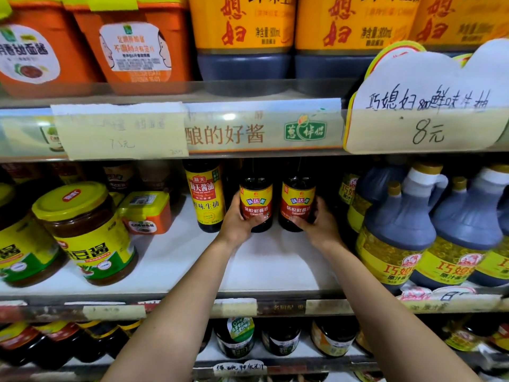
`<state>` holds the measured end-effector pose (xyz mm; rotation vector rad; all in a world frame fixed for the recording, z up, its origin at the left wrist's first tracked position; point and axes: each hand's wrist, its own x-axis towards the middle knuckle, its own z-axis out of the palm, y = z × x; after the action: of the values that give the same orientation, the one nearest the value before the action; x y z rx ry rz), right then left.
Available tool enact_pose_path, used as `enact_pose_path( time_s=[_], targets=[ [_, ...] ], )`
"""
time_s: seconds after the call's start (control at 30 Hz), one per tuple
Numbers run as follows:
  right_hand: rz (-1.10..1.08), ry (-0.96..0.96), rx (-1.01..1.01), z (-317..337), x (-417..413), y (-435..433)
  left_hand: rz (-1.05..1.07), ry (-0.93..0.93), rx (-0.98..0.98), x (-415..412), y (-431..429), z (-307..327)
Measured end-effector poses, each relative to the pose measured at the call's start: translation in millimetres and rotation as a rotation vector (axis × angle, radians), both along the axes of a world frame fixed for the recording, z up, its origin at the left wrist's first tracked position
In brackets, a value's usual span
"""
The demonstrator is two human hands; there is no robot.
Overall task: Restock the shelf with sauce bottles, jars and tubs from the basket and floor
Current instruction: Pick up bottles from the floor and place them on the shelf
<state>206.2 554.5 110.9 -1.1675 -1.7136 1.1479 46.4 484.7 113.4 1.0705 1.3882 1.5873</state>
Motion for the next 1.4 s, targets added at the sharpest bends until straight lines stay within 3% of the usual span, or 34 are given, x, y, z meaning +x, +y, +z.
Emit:
enact_pose_path(
  time_s=[0.3, 0.47, 0.63, 0.8, 1.13, 1.4],
  targets=[
    [-0.003, -0.065, 0.026, -4, 0, 3, 0.027, 0.008, -0.038, 4, -3, 3],
    [-0.047, -0.058, 0.031, -1, 0, 2, 0.151, 0.03, -0.036, 8, -9, 12],
    [0.004, 0.094, 0.062, 6, 6, -24, 0.206, 0.045, -0.031, 14, -29, 24],
    [-0.087, -0.007, 0.191, 15, 14, -62, 0.214, 0.104, -0.087, 16, -58, 24],
    [-0.323, 0.174, 0.22, 1, 42, -176, -0.007, 0.263, -0.162, 27, -143, 23],
    [-0.541, 0.045, 0.173, -22, 131, -237, -0.183, 0.186, -0.197, 92, -172, -6]
  ],
)
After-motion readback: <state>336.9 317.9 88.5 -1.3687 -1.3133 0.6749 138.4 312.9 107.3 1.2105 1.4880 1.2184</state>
